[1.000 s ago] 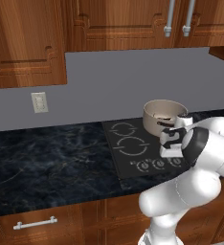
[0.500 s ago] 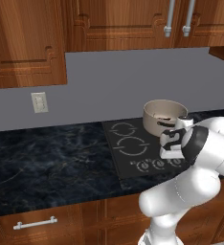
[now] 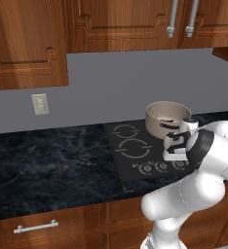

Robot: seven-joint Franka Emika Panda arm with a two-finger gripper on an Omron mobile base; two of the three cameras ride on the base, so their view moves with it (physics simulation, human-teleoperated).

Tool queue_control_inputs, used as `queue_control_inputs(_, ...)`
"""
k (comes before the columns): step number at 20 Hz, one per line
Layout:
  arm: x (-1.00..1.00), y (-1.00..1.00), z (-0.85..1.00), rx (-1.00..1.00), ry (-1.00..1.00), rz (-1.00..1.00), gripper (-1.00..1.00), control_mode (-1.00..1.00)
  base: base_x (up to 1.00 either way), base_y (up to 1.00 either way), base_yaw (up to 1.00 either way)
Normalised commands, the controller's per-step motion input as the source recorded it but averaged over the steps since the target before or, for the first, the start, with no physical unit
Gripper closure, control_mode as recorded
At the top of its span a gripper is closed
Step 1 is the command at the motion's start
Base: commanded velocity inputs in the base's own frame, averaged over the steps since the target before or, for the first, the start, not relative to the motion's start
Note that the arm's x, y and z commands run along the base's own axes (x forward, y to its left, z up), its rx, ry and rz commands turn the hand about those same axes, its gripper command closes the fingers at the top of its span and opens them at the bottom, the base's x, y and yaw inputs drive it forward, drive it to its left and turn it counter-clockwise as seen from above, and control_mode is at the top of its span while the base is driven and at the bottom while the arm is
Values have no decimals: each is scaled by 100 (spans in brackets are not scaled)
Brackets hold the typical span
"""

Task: Retrieve the frozen meat and place it in the pot on a burner. Then turn the burner on.

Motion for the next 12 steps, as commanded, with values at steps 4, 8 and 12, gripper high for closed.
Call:
queue_control_inputs(4,0,0,0,0,-5,0,100,-100,0,0,0)
queue_control_inputs(8,-3,0,-9,0,-2,0,100,-100,0,0,0)
queue_control_inputs(12,-2,0,-21,-3,0,3,100,-100,0,0,0)
